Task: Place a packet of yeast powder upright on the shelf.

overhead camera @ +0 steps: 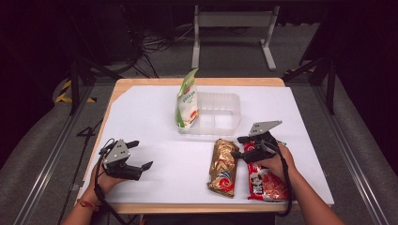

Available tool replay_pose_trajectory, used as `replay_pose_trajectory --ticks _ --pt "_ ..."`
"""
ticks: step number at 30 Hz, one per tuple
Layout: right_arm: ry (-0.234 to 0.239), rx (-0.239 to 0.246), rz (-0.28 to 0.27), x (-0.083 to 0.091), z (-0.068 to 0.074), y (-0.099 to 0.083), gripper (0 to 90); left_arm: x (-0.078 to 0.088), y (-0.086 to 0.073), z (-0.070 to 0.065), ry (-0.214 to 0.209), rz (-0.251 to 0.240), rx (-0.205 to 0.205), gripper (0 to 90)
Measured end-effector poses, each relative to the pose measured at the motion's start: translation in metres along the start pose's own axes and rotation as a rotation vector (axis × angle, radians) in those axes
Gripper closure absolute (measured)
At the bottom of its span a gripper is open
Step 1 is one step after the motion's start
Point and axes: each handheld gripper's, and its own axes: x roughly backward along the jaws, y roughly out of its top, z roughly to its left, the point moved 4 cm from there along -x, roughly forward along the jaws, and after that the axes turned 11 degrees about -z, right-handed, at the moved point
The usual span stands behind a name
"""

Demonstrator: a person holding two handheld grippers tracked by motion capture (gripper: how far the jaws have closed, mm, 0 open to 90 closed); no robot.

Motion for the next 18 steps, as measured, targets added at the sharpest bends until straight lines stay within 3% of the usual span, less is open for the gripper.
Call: replay_pose_trajectory --ticks 6,9,14,18 --pt "0.050 -0.048 0.066 -0.017 -0.008 -0.002 30.8 -0.003 0.000 -0.002 -0.006 0.006 -0.025 10.4" --pt "0.035 -0.032 0.114 -0.026 -0.009 -0.004 30.3 -0.005 0.000 -0.003 -0.007 0.017 -0.031 10.3" --pt "0.009 -0.080 0.165 -0.035 -0.018 -0.006 30.1 -0.006 0.000 -0.004 -0.009 0.019 -0.037 10.4" --pt "0.038 -0.123 0.190 -0.041 -0.021 -0.007 30.1 -0.008 0.000 -0.004 -0.015 0.028 -0.035 10.4"
